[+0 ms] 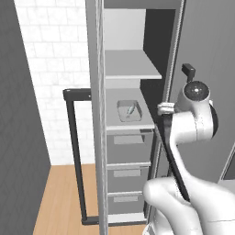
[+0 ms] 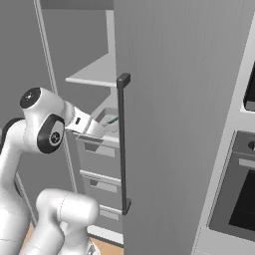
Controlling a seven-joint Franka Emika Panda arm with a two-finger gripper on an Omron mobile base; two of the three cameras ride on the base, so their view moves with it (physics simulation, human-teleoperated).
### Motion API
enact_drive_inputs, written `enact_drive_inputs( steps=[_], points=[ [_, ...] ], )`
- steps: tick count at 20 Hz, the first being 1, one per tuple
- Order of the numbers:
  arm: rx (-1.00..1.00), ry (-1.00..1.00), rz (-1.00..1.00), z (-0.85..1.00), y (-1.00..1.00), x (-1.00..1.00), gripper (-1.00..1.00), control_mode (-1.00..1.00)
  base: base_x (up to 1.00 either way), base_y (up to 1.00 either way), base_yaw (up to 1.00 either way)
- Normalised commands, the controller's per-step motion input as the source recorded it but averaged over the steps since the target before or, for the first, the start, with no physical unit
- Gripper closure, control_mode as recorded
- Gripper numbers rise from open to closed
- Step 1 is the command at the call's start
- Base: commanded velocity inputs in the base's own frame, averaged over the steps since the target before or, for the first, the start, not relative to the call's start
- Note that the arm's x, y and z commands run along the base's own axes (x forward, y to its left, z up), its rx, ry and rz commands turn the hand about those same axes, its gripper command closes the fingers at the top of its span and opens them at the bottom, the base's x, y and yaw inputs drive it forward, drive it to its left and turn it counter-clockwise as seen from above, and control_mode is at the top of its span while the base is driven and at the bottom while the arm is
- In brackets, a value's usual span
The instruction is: Take the meat container that has the fish and place it on the second highest rack of the freezer. Then take the vegetable container that has the corn and eggplant and place it on the highest rack of the freezer.
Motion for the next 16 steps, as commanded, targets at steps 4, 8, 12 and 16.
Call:
enact_drive_inputs(
  steps=[4, 8, 12, 16],
  points=[
    [-0.01, 0.07, 0.39, -0.33, -0.07, -0.80, -1.00, -1.00, 0.00, 0.00, 0.00],
    [-0.10, 0.19, 0.33, -0.42, 0.22, -0.39, -1.00, -1.00, 0.00, 0.00, 0.00],
    [-0.14, 0.30, 0.23, -0.17, 0.33, 0.00, -1.00, -1.00, 0.00, 0.00, 0.00],
    [-0.19, 0.52, 0.11, 0.21, 0.30, 0.11, -1.00, -1.00, 0.00, 0.00, 0.00]
  ],
)
